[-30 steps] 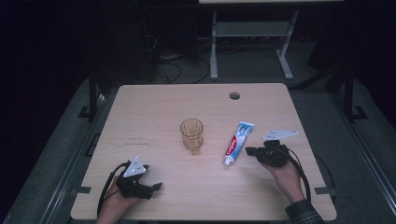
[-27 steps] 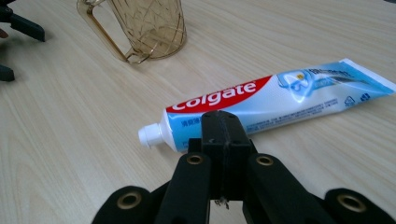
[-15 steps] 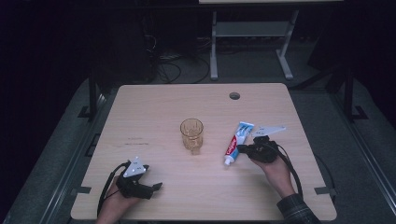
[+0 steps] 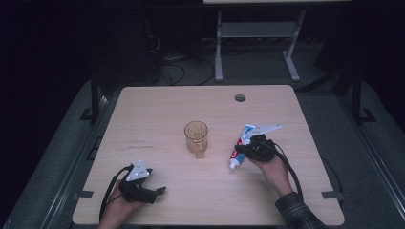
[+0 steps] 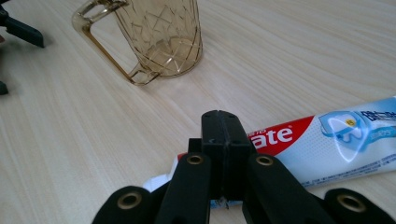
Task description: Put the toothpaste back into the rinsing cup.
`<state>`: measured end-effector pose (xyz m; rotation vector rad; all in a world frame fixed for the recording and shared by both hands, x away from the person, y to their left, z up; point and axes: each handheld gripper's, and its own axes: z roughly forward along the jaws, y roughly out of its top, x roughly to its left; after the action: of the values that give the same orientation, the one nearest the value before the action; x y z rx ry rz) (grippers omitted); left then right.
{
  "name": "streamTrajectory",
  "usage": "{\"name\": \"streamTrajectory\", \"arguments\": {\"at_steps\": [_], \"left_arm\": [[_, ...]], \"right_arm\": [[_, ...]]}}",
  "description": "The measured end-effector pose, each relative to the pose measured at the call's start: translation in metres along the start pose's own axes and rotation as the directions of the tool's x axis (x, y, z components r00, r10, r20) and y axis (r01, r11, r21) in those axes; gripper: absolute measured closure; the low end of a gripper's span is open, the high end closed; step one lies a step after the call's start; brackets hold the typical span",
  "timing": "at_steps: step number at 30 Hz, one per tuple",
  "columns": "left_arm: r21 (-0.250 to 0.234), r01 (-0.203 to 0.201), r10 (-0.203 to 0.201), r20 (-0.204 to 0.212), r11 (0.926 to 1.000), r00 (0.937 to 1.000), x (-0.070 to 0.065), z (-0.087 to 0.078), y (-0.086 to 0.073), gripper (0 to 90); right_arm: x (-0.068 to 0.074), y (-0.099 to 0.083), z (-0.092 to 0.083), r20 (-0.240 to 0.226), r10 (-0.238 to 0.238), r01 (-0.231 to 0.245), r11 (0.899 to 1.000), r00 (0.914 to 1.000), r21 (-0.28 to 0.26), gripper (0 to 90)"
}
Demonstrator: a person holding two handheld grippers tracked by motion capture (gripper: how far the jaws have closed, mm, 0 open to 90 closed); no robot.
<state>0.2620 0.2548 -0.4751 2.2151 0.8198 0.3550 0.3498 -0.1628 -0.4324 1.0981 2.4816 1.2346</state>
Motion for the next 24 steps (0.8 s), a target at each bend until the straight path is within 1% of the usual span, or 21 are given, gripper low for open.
{"name": "streamTrajectory", "arguments": {"at_steps": [11, 18, 24], "left_arm": [[0.0, -0.001, 0.001, 0.001, 1.0, 1.0, 0.0, 0.0, 0.0, 12.8], [0.0, -0.002, 0.002, 0.001, 1.0, 1.0, 0.0, 0.0, 0.0, 12.8], [0.0, -0.003, 0.003, 0.001, 1.0, 1.0, 0.0, 0.0, 0.0, 12.8]], "right_arm": [[0.0, 0.002, 0.017, 0.004, -0.006, 0.006, 0.999, 1.0, 0.034, 89.8], [0.001, 0.002, 0.023, 0.006, -0.013, 0.013, 0.998, 0.9999, 0.053, 89.8], [0.002, 0.002, 0.025, 0.006, -0.018, 0.018, 0.998, 0.9998, 0.059, 89.9]]}}
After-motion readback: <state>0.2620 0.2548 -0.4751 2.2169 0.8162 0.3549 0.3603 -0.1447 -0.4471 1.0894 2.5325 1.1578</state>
